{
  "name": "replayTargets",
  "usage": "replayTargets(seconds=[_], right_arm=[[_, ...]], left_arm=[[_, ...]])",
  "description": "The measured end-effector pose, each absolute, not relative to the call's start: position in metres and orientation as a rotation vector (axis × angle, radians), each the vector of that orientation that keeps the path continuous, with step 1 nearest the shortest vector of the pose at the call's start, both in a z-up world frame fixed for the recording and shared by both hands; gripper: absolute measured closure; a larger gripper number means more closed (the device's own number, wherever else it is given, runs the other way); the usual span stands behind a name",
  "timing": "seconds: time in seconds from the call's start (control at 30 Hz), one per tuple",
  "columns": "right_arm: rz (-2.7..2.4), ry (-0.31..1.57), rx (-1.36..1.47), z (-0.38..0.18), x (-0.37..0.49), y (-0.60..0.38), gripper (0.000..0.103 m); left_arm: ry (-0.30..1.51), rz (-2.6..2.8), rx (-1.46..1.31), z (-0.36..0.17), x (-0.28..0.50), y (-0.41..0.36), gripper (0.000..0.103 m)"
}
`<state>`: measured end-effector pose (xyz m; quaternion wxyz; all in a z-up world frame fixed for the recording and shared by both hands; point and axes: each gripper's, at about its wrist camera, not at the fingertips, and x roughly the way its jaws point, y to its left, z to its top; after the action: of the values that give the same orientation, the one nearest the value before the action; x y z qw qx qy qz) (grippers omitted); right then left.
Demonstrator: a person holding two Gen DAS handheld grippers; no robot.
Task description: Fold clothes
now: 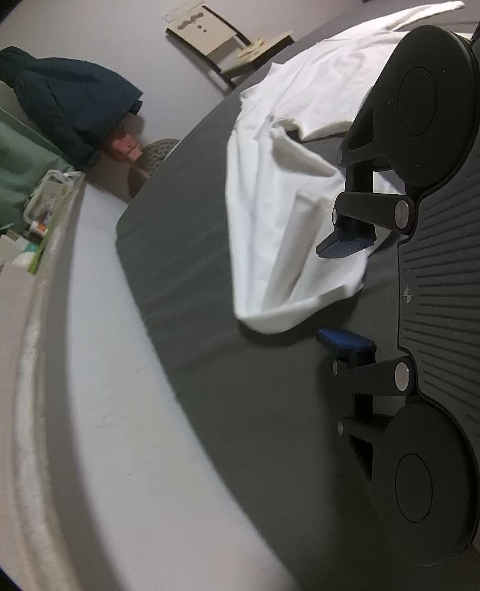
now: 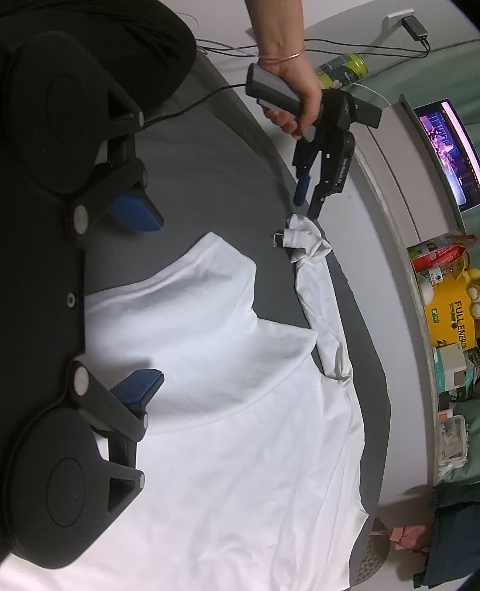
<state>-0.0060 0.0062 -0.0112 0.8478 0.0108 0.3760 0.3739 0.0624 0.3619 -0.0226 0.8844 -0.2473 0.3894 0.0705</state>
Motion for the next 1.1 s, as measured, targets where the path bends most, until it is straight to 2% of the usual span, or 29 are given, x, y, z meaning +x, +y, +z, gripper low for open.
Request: replayTargets(seconds=[0.13, 0.17, 0.2, 0.27, 0.43, 0.67, 0.83, 0.93, 1.03, 1.07, 1.1], right_arm=[[0.789, 0.791, 0.013, -0.012, -0.007, 0.006, 0.021], [0.789, 0.792, 0.012, -0.012, -0.007, 0.006, 0.021], [0.788, 0.794, 0.011, -0.012, -0.007, 0.006, 0.021], [0.786, 0.795, 0.012, -0.012, -0.007, 0.006, 0.021], [0.784, 0.793, 0.015, -0.011, -0.009, 0.005, 0.021], [0.801, 0.792, 0.013, -0.012, -0.010, 0.007, 0.021], [0.804, 0.793, -0.006, -0.013, -0.011, 0.010, 0.021], [0.794, 0.795, -0.004, -0.013, -0.009, 0.008, 0.021], [0.783, 0.797, 0.007, -0.013, -0.007, 0.005, 0.021], [0.779, 0.798, 0.011, -0.013, -0.006, 0.004, 0.021], [0.776, 0.798, 0.015, -0.013, -0.005, 0.003, 0.021]], left_arm=[[0.821, 0.127, -0.490, -0.034, 0.069, 0.345, 0.059], [0.822, 0.117, -0.483, -0.037, 0.068, 0.345, 0.079], [0.830, 0.110, -0.468, -0.038, 0.070, 0.343, 0.096], [0.832, 0.106, -0.428, -0.036, 0.071, 0.338, 0.099], [0.817, 0.189, -0.346, -0.007, 0.071, 0.345, 0.099], [0.990, 0.270, 0.066, 0.044, 0.095, 0.362, 0.099], [1.100, 0.335, 0.241, 0.022, 0.117, 0.363, 0.098], [1.151, 0.386, 0.245, -0.002, 0.127, 0.363, 0.098], [1.147, 0.432, 0.216, -0.015, 0.126, 0.365, 0.080], [1.120, 0.463, 0.205, -0.013, 0.122, 0.367, 0.062], [1.094, 0.493, 0.191, -0.011, 0.119, 0.370, 0.038]])
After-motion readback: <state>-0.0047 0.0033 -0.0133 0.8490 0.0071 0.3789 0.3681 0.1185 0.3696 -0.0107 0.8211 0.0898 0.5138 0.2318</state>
